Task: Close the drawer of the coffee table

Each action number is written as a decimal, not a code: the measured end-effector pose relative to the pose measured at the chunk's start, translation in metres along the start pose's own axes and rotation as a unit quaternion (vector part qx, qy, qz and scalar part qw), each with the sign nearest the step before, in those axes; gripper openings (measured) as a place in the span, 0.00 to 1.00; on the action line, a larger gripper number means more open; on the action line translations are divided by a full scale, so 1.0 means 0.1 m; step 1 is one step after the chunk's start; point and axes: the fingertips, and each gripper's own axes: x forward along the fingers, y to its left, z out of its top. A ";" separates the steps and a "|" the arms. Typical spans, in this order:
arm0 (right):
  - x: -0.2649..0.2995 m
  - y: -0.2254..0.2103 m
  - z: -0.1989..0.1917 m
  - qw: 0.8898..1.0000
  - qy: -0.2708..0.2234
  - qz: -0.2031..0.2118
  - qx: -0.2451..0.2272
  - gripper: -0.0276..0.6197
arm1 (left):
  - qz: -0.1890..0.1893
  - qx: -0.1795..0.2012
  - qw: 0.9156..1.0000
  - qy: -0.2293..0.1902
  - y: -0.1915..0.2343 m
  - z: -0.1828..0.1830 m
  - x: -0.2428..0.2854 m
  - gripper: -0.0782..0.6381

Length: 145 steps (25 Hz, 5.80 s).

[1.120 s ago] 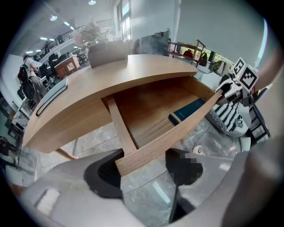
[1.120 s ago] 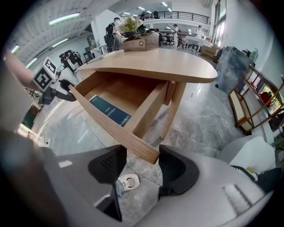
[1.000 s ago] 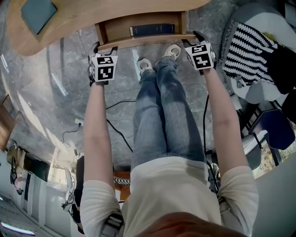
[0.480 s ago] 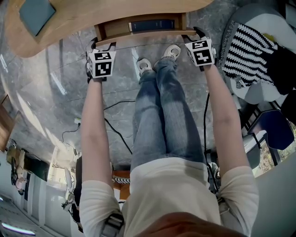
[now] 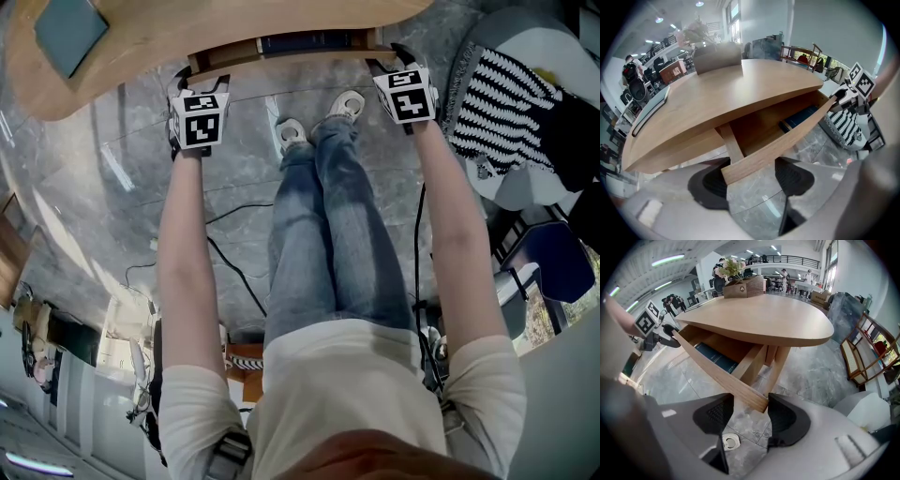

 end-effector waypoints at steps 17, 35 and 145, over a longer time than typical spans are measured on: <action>0.09 -0.15 0.29 1.000 -0.014 -0.003 0.003 0.40 | 0.024 -0.055 0.998 -0.005 0.17 0.26 0.06 0.53; 0.17 -0.33 0.54 1.000 -0.022 -0.009 0.003 0.40 | 0.064 -0.151 0.986 -0.029 0.31 0.50 0.12 0.53; -5.01 2.06 1.37 0.920 -0.385 0.053 0.050 0.04 | -0.125 -0.208 0.923 -0.299 -1.43 1.06 -4.85 0.11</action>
